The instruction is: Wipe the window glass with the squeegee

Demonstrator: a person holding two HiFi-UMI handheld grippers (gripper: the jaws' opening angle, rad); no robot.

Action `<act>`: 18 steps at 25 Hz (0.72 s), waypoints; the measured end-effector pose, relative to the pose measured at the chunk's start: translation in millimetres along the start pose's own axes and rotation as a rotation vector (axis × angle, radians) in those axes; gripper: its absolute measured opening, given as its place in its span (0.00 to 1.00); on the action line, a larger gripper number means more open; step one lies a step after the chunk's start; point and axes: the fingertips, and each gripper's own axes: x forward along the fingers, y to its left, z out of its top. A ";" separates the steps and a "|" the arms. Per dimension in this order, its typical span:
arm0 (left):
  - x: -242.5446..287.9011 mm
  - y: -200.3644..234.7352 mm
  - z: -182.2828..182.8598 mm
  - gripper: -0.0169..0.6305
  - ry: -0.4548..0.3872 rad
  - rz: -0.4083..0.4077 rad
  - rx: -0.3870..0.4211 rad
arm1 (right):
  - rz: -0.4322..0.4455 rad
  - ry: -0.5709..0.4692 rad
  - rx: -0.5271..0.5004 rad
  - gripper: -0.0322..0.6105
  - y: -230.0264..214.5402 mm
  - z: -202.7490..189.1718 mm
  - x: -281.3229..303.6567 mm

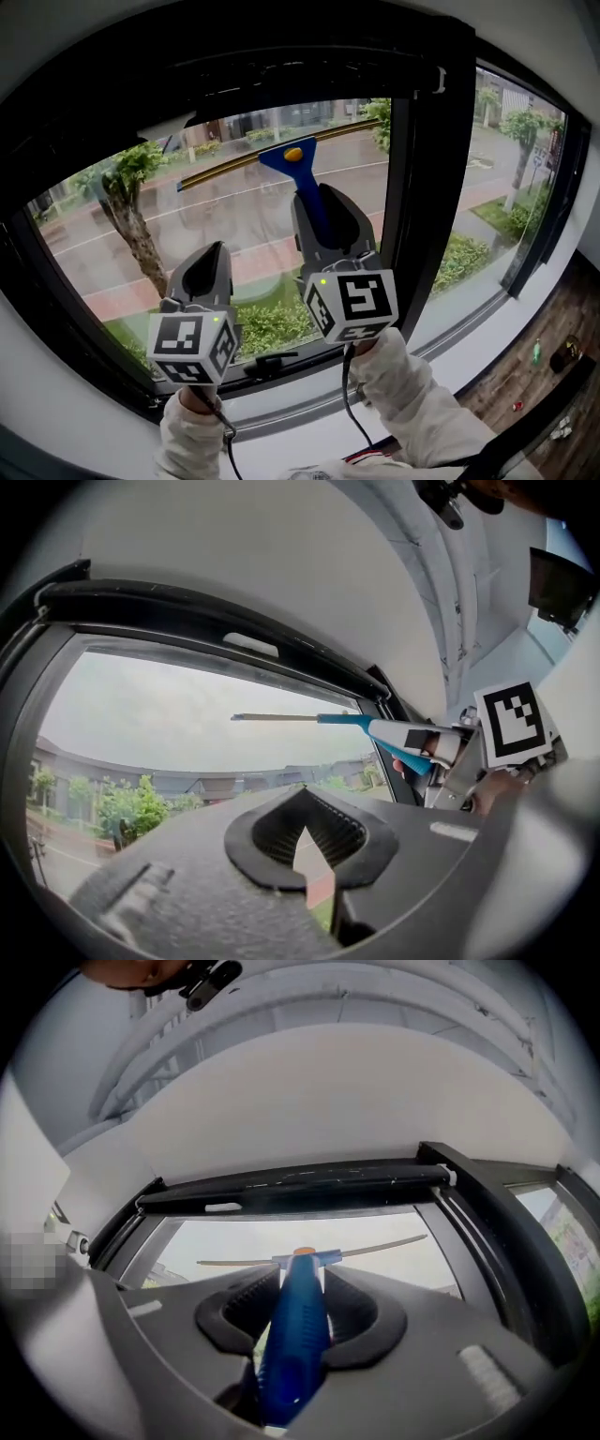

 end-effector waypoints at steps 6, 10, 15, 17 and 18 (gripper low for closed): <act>18.9 -1.5 22.6 0.03 -0.019 -0.022 -0.006 | -0.041 -0.060 -0.009 0.28 -23.3 20.1 36.5; 26.5 -1.4 32.9 0.03 -0.032 -0.032 -0.007 | -0.049 -0.091 -0.011 0.28 -34.4 30.9 57.7; 31.5 -5.1 40.8 0.03 -0.047 -0.039 0.005 | -0.059 -0.118 0.009 0.28 -42.2 43.0 72.7; 32.2 -5.1 42.4 0.03 -0.051 -0.036 0.008 | -0.060 -0.122 0.025 0.28 -45.0 43.3 73.8; 32.8 -4.6 43.2 0.03 -0.053 -0.033 0.011 | -0.061 -0.119 0.033 0.28 -46.8 41.7 73.9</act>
